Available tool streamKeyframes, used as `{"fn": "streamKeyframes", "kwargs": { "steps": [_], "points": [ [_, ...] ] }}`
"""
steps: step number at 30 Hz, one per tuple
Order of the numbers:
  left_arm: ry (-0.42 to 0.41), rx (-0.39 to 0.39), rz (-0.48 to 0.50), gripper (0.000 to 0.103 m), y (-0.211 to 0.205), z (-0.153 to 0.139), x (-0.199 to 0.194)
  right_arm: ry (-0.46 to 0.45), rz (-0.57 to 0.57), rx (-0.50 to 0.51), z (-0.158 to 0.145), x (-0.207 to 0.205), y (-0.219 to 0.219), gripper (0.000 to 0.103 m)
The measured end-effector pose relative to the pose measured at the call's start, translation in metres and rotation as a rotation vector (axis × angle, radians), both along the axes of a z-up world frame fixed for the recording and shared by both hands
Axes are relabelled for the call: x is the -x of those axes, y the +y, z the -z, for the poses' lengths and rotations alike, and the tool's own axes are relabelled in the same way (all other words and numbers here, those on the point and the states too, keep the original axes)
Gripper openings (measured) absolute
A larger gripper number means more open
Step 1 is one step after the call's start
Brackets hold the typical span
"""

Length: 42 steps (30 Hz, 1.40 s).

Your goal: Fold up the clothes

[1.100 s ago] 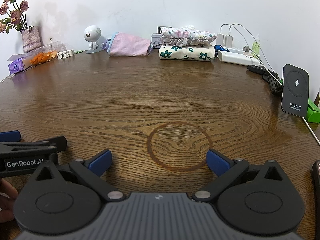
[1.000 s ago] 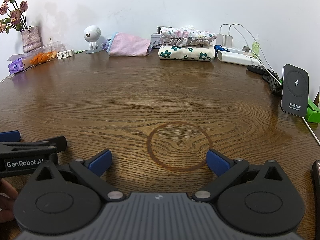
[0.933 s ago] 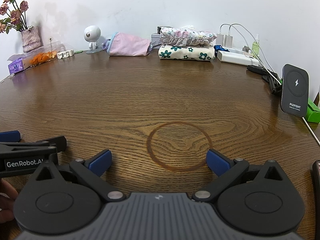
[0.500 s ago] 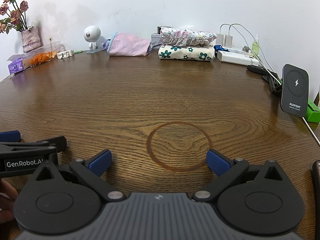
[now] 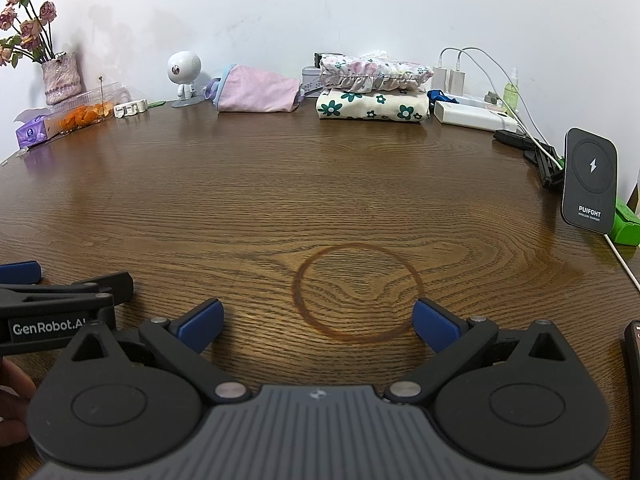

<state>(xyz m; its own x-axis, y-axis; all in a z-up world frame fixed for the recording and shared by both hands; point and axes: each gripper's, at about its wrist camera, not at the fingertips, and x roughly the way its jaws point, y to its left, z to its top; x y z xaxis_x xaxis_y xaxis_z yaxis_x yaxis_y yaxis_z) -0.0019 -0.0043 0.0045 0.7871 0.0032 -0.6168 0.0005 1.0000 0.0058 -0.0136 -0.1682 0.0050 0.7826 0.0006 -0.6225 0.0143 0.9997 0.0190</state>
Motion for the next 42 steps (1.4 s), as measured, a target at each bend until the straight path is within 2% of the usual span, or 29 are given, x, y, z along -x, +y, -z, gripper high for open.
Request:
{"fn": "streamKeyframes", "kwargs": {
  "steps": [42],
  "points": [
    [0.002, -0.003, 0.001, 0.103, -0.0013, -0.0004, 0.0007, -0.001, 0.002, 0.000, 0.0016, -0.0014, -0.0011, 0.102]
  ]
}}
